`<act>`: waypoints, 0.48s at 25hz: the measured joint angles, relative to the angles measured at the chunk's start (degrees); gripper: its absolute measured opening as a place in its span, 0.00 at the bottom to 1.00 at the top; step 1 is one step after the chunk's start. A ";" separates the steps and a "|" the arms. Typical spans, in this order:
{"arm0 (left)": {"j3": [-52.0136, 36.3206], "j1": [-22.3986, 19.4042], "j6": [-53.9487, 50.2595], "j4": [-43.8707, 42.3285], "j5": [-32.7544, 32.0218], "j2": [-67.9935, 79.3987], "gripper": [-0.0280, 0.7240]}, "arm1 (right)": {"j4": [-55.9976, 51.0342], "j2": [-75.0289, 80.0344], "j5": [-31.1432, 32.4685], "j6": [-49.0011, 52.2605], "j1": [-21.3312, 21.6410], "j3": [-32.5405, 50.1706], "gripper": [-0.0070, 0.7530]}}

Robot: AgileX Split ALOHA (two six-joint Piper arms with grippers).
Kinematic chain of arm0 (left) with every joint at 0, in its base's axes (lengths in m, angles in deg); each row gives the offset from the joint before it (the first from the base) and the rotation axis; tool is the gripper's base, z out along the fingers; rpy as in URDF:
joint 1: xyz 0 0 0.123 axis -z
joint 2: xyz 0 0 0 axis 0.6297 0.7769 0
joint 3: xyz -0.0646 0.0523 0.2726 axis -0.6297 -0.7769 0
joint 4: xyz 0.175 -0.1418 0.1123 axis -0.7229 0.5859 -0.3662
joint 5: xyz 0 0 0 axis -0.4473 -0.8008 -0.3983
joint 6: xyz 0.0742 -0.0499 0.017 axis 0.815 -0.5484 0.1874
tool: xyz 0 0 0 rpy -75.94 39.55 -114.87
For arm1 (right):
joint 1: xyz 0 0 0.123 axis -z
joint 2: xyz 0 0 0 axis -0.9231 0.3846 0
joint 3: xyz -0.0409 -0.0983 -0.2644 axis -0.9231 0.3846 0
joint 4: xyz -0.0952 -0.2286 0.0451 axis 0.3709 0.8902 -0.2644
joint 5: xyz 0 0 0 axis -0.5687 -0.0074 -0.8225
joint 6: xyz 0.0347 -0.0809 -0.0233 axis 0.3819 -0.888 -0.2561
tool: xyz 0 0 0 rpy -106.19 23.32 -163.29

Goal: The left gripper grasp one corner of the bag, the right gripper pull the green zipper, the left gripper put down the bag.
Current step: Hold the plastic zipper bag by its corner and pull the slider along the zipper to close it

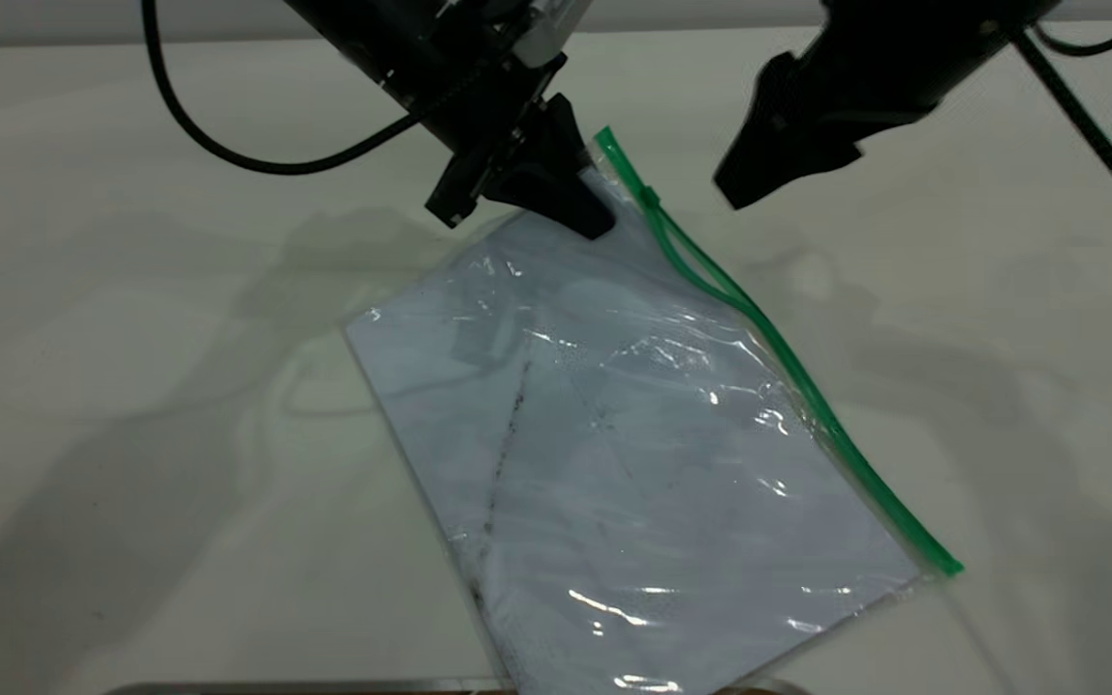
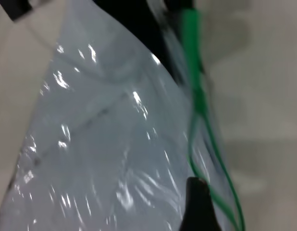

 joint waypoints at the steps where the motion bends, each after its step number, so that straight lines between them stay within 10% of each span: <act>1: 0.00 0.00 0.00 1.08 0.02 0.00 0.11 | -1.95 0.50 0.00 -1.83 -0.08 -0.29 0.77; 12: 0.00 0.00 0.34 7.06 0.33 0.00 0.11 | -17.54 1.34 2.13 -17.39 -0.13 -1.01 0.77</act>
